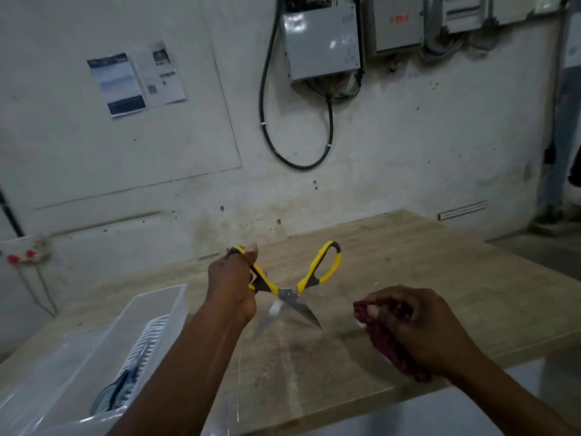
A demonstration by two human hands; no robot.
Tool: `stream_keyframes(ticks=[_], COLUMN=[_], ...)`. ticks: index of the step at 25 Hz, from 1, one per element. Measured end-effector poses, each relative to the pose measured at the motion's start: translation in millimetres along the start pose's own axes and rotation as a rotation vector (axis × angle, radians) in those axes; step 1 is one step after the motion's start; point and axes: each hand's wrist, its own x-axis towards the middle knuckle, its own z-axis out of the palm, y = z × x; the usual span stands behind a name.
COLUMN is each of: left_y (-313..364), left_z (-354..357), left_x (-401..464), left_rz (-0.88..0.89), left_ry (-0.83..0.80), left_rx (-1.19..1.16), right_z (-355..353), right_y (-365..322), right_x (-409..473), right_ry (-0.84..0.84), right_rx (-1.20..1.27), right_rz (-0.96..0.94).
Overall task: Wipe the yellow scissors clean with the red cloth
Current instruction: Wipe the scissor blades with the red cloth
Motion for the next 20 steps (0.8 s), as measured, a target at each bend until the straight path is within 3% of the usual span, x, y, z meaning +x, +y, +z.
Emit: stream_keyframes(ticks=[4, 10, 14, 18, 20], left_y=[-13.8, -27.7, -37.2, -45.2, -47.0], left_z=[-9.5, -28.1, -32.3, -41.6, -41.2], left_x=[-5.8, -2.2, -6.6, -2.8, -0.9], left_rz=[-0.076, -0.095, -0.106, -0.113, -0.101], left_ry=[0.058, -0.02, -0.043, -0.058, -0.096], left_rx=[-0.123, -0.348, -0.471, -0.584, -0.598], right_z=[3.4, 42.8, 88.1, 85.1, 72.3], right_y=[-4.1, -30.1, -38.2, -25.6, -17.1], right_x=[-6.7, 16.7, 26.4, 36.4, 38.6], right_ry=[0.035, 0.011, -0.174, -0.255, -0.203], right_rx=[0.083, 0.049, -0.312, -0.484, -0.567], right_rz=[0.003, -0.061, -0.166, -0.067, -0.023])
